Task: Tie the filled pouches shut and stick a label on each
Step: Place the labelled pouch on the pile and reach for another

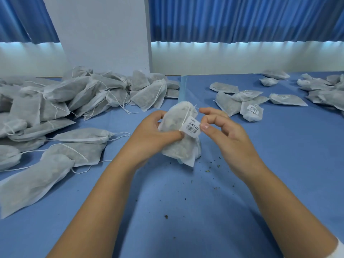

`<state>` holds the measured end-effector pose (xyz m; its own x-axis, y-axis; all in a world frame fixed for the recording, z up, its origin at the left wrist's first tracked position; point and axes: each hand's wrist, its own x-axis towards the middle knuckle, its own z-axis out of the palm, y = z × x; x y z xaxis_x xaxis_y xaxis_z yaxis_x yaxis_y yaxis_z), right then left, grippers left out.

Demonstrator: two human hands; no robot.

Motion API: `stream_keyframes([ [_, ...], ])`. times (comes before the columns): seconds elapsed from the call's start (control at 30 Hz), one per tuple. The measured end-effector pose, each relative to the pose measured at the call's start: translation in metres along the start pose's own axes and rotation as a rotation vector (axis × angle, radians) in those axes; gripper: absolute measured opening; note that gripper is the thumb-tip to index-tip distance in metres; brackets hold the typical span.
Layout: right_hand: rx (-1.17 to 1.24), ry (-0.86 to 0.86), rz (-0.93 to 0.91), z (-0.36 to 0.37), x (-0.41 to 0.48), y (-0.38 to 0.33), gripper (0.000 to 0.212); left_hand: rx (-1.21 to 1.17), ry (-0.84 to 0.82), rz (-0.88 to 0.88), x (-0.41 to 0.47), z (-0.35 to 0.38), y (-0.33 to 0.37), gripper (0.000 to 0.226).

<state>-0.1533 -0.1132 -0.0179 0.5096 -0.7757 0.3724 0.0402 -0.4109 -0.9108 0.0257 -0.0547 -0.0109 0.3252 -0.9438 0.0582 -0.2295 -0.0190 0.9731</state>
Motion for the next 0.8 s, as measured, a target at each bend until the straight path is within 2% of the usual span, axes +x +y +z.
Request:
stream_keyframes([
  [0.17, -0.065, 0.025, 0.037, 0.002, 0.002, 0.002, 0.015, 0.047, -0.051, 0.046, -0.003, 0.002, 0.002, 0.049],
  [0.4, -0.146, 0.154, 0.036, 0.006, 0.004, 0.009, 0.009, 0.105, -0.120, 0.098, -0.006, 0.003, 0.003, 0.044],
  [0.6, -0.206, 0.243, -0.027, 0.011, 0.002, 0.012, 0.012, 0.089, -0.094, 0.116, -0.008, 0.009, 0.003, 0.038],
  [0.73, -0.209, 0.274, -0.049, 0.013, 0.000, 0.012, 0.021, 0.020, 0.022, 0.061, -0.006, 0.019, 0.005, 0.031],
  [0.8, -0.174, 0.271, -0.027, 0.013, 0.000, 0.012, 0.041, -0.020, 0.075, 0.045, -0.005, 0.020, 0.005, 0.018],
])
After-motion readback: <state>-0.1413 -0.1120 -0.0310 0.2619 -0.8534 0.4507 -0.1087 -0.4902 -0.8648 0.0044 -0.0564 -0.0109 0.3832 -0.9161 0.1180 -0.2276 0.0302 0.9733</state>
